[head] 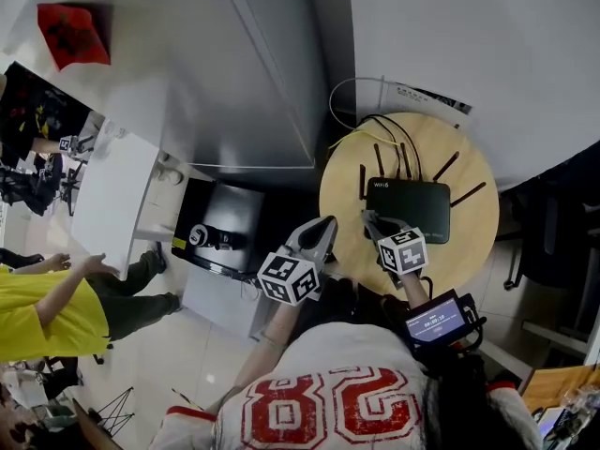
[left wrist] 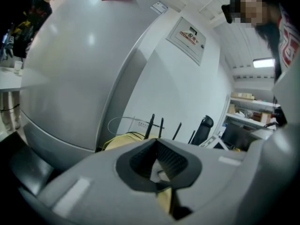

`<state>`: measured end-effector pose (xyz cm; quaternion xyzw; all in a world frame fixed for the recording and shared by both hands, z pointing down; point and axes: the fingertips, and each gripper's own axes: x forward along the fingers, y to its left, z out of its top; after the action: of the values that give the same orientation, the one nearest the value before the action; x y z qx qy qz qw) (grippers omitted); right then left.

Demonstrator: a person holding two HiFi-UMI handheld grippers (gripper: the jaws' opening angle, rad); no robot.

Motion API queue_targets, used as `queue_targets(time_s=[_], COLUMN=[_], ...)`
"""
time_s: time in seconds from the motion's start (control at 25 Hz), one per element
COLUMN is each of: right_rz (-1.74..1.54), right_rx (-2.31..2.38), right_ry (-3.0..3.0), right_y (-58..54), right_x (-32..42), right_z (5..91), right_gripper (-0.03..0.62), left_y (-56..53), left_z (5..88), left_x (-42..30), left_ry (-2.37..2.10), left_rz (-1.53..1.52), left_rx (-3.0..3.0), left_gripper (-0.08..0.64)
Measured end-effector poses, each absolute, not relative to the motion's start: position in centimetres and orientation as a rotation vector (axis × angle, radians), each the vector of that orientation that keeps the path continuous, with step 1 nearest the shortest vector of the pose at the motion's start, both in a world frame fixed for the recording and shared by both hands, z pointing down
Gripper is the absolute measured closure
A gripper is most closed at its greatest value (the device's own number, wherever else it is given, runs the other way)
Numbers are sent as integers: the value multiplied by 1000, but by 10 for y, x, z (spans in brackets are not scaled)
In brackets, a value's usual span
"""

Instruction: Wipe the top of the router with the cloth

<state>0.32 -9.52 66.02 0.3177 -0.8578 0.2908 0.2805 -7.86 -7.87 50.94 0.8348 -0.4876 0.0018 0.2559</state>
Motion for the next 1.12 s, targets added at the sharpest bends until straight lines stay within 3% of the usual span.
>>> queue_targets(time_s=[0.36,1.12], right_rz=[819,920], right_rx=[1011,1495], right_ry=[-2239,-2022], right_y=[-96,-101], right_x=[49,221], right_z=[664,667], right_gripper=[554,554], left_y=[-73,-82], left_z=[510,511], left_x=[-67,-26], left_ry=[-1267,-1180], left_rz=[14,27], left_rx=[2293,2339], left_gripper=[555,555])
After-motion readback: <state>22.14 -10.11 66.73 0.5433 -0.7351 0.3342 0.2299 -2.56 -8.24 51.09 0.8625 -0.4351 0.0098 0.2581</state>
